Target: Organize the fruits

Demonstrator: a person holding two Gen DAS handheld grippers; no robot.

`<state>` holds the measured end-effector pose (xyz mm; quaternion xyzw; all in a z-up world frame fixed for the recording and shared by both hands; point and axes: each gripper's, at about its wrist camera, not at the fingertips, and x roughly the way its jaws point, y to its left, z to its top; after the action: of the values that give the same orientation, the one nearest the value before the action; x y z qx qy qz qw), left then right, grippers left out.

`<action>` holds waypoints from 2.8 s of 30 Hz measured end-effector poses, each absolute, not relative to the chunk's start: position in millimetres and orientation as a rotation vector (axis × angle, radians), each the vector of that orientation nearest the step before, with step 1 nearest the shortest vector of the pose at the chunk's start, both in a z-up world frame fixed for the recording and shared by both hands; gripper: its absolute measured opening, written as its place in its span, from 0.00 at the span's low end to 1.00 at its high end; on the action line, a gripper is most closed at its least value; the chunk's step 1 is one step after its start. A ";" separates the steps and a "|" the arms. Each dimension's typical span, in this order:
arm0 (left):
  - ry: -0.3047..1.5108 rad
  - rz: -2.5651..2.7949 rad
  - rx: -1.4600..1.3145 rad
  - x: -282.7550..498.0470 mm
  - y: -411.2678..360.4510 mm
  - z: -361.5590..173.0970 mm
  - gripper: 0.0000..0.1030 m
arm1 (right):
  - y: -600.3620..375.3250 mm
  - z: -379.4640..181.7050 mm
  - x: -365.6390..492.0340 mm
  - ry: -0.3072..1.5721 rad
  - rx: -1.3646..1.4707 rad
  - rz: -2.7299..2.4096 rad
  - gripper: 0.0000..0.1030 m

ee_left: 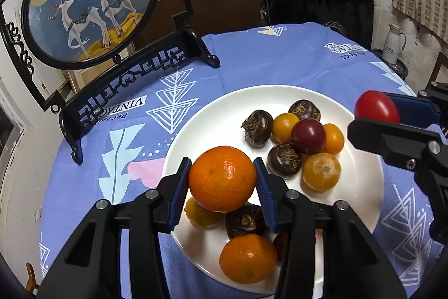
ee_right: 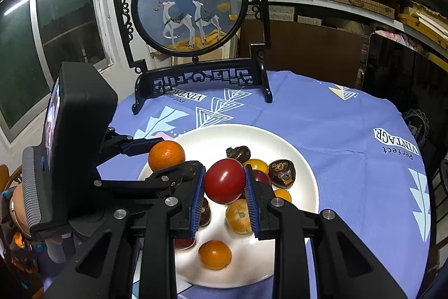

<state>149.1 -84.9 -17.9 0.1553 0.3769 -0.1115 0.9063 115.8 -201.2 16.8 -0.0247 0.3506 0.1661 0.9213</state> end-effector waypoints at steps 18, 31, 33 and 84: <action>0.822 -0.191 0.320 176.9 -88.3 -37.5 0.44 | -194.0 -1.3 155.7 0.755 -0.066 0.293 0.35; 0.638 -0.163 0.283 137.1 -67.7 -7.9 0.87 | -220.8 8.0 98.4 0.639 0.061 0.277 0.78; 0.624 -0.169 0.273 127.2 -66.0 -4.0 0.90 | -219.6 6.7 82.7 0.632 0.045 0.270 0.78; 0.476 -0.124 0.146 29.3 -25.0 27.9 0.95 | -174.8 -9.9 -46.2 0.520 -0.145 0.259 0.90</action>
<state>29.3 -25.0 27.9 0.0721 0.2353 -0.0612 0.9673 -46.2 -174.8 -9.9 -0.0717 0.2562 0.1278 0.9554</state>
